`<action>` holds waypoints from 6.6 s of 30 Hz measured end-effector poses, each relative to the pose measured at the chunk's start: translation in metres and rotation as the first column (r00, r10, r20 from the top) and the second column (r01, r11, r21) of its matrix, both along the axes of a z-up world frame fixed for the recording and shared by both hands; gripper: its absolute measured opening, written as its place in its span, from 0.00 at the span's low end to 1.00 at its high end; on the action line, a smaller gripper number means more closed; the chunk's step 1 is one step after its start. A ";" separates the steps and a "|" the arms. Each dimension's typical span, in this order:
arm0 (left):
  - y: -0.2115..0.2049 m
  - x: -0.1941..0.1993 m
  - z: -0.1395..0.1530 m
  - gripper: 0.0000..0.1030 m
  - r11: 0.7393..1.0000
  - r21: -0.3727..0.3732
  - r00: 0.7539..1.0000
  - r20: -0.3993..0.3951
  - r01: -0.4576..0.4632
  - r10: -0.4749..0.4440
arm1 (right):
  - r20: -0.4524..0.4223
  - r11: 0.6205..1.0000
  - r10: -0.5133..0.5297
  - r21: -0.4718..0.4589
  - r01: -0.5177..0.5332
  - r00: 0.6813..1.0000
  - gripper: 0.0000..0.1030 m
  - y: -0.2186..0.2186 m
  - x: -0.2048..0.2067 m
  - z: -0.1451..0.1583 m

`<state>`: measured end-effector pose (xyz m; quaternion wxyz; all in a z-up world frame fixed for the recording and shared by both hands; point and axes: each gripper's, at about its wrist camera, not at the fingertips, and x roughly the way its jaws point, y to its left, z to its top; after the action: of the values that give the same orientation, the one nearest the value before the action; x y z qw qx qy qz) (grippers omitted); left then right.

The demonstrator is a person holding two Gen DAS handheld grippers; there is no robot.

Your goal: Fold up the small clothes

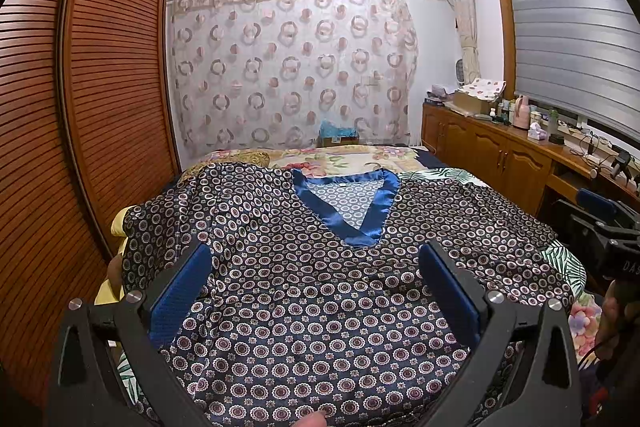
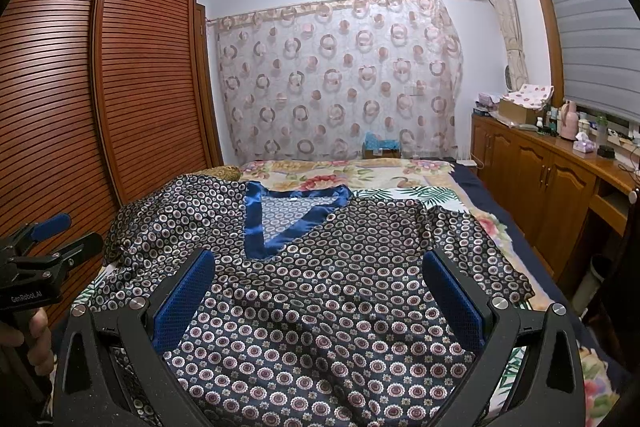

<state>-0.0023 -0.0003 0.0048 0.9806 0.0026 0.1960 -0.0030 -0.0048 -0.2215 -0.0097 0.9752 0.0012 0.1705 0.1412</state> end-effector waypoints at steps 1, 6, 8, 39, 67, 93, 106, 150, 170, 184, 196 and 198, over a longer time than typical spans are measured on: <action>0.000 0.000 0.000 1.00 1.000 0.000 1.000 0.000 0.000 0.000 | -0.001 1.000 0.000 0.001 0.000 1.000 1.00 0.000 0.000 0.000; 0.000 0.000 0.000 1.00 1.000 0.000 1.000 0.000 0.000 0.000 | -0.001 1.000 0.002 0.002 -0.002 1.000 1.00 0.001 0.000 0.000; 0.000 0.000 0.000 1.00 1.000 0.000 1.000 0.000 -0.001 0.001 | -0.001 1.000 0.002 0.002 -0.002 1.000 1.00 0.001 0.001 0.001; 0.137 0.047 -0.056 1.00 0.987 -0.015 0.973 -0.168 -0.160 0.156 | -0.082 0.974 0.224 -0.019 -0.226 0.971 1.00 0.053 0.081 -0.031; 0.220 0.123 -0.116 0.38 0.990 0.088 0.882 -0.451 -0.106 0.135 | -0.266 0.922 0.353 -0.067 -0.383 0.897 1.00 0.110 0.136 -0.058; 0.111 0.112 -0.008 0.25 0.981 -0.006 0.947 -0.262 0.192 -0.187 | -0.304 0.930 0.345 -0.014 -0.366 0.888 1.00 0.104 0.149 -0.073; 0.153 0.073 -0.016 0.69 0.986 -0.077 0.957 -0.239 0.147 -0.162 | -0.318 0.930 0.348 0.001 -0.367 0.882 1.00 0.102 0.152 -0.073; 0.186 0.123 -0.019 0.03 0.988 -0.078 0.958 -0.243 0.136 -0.152 | -0.323 0.908 0.395 -0.004 -0.418 0.860 1.00 0.117 0.151 -0.073; 0.103 0.175 -0.005 0.64 0.962 -0.073 0.935 -0.229 0.263 -0.272 | -0.296 0.937 0.328 -0.018 -0.348 0.897 1.00 0.088 0.177 -0.055; 0.061 0.151 -0.066 0.74 0.958 -0.056 0.893 -0.349 0.283 -0.284 | -0.267 0.953 0.270 -0.060 -0.296 0.925 0.99 0.052 0.185 -0.042; -0.039 0.197 -0.070 0.74 0.919 -0.036 0.848 -0.372 0.394 -0.378 | -0.231 0.978 0.093 -0.159 -0.132 0.968 0.96 -0.025 0.197 -0.022; -0.053 0.202 -0.077 0.74 0.910 -0.029 0.828 -0.403 0.413 -0.389 | -0.248 0.980 0.063 -0.166 -0.106 0.967 0.93 -0.041 0.199 -0.025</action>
<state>0.1995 -0.0537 -0.0725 0.8964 0.0722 0.3872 -0.2034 0.1937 -0.2629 -0.0350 0.9364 -0.0758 0.2998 0.1658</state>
